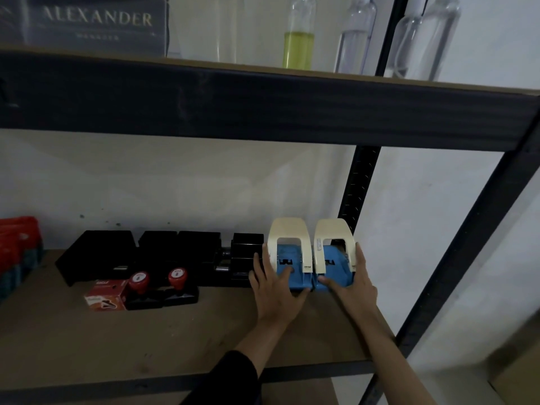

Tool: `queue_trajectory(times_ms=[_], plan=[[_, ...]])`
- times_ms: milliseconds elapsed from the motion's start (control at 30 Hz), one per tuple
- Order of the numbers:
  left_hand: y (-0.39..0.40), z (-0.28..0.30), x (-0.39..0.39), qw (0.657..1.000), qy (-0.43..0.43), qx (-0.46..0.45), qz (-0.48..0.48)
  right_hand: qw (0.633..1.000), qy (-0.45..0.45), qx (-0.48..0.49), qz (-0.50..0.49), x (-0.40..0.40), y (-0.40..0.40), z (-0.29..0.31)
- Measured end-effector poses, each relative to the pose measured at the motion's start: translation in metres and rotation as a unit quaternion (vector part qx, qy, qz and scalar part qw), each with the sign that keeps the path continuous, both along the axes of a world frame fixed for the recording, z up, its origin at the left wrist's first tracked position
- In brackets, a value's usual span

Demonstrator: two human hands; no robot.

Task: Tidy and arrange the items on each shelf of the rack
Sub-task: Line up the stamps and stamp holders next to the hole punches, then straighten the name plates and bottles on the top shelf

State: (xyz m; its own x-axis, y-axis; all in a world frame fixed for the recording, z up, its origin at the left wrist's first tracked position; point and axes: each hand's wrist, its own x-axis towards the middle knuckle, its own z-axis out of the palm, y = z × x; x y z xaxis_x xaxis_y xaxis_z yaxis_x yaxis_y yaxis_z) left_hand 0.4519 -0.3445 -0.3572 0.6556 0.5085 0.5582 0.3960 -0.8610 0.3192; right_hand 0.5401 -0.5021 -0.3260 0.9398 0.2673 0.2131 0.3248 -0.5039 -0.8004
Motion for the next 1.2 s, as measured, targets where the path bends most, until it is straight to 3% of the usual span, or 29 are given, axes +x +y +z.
queue_trajectory(times_ms=[467,633,733,933,1200], plan=[[0.000,0.002,-0.004,1.000,-0.004,0.004,-0.015,1.000,-0.026,0.001,-0.006,0.000,0.001,-0.003],[0.003,0.022,-0.030,0.996,-0.031,0.007,-0.083,0.981,-0.158,0.078,-0.078,-0.020,0.014,0.004],[0.016,0.049,-0.055,0.992,-0.083,-0.005,-0.094,0.963,-0.238,0.120,-0.033,-0.039,0.035,0.022],[0.068,0.105,-0.123,0.979,-0.187,0.039,-0.068,0.940,-0.275,0.187,0.082,-0.101,0.102,0.066],[0.153,0.171,-0.263,0.966,-0.236,0.077,-0.075,0.888,-0.319,0.272,0.188,-0.237,0.190,0.135]])
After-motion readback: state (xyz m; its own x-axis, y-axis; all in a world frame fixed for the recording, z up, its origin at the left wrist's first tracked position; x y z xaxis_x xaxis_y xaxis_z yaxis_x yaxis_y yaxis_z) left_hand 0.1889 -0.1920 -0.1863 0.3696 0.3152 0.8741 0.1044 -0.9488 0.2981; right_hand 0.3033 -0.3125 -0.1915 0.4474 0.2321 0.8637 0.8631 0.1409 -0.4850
